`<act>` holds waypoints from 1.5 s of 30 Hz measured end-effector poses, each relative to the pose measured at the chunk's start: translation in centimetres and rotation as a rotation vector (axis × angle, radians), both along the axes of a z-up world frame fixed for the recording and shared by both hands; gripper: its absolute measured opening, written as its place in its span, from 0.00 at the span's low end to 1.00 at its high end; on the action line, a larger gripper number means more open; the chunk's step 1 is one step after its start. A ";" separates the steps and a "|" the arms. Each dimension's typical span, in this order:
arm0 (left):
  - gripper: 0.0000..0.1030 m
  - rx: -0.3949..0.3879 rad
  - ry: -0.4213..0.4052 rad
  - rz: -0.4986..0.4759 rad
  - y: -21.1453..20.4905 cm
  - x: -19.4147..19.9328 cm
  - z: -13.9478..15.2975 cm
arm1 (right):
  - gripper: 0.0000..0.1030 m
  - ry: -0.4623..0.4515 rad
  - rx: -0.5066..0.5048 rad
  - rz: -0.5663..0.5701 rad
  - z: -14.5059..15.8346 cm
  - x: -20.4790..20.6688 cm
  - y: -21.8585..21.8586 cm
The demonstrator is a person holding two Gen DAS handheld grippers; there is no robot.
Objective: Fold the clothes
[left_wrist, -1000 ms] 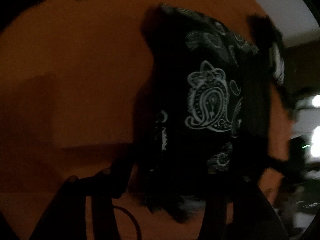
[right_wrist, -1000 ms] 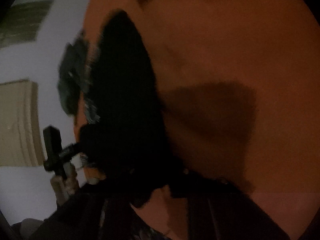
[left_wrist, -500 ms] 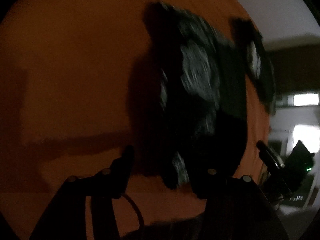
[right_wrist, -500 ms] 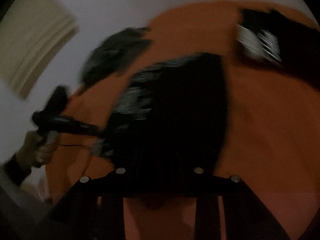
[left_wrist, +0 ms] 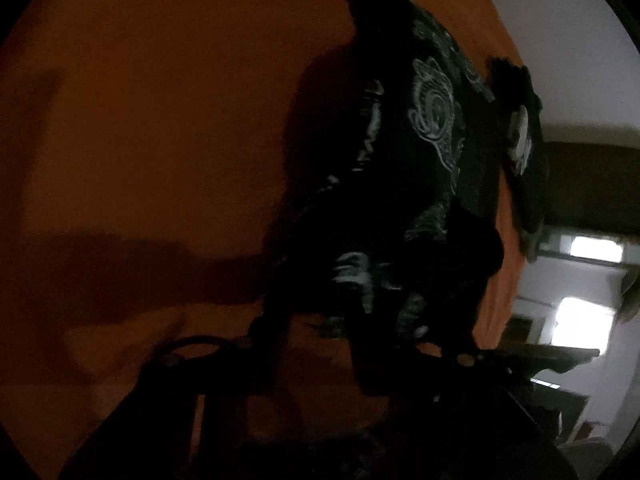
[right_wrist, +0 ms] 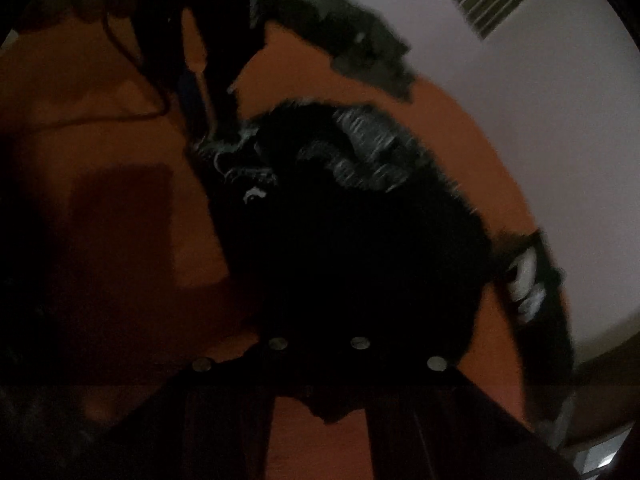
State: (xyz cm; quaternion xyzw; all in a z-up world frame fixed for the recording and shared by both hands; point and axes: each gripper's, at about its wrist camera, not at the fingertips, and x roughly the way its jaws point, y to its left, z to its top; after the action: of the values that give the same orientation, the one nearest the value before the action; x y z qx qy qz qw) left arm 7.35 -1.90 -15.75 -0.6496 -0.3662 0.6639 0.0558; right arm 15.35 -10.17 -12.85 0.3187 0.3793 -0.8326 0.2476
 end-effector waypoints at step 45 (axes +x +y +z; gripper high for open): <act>0.08 -0.373 0.365 -0.279 1.5 -22.9 5.9 | 0.59 -0.473 -0.694 -0.797 3.4 -14.4 23.9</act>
State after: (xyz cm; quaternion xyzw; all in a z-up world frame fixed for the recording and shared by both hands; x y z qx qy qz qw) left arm -15.53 -0.44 -9.81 -0.5628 -0.1290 0.8114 0.0910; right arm 0.95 13.68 -9.47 0.5147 -0.1308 -0.8433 0.0830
